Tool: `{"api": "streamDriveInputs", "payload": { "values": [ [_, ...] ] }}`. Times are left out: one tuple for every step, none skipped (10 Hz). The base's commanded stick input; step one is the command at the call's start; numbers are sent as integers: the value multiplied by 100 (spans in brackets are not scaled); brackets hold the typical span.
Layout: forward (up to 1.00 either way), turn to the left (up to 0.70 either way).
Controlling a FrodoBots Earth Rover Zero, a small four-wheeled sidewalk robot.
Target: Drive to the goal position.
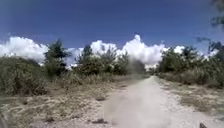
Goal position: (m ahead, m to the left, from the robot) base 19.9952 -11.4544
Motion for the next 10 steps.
{"api": "streamDriveInputs", "payload": {
  "values": [
    [45,2],
    [45,2],
    [45,2],
    [45,-5],
    [45,-24],
    [45,-26],
    [45,-6],
    [45,2],
    [45,2],
    [44,2]
  ]
}}
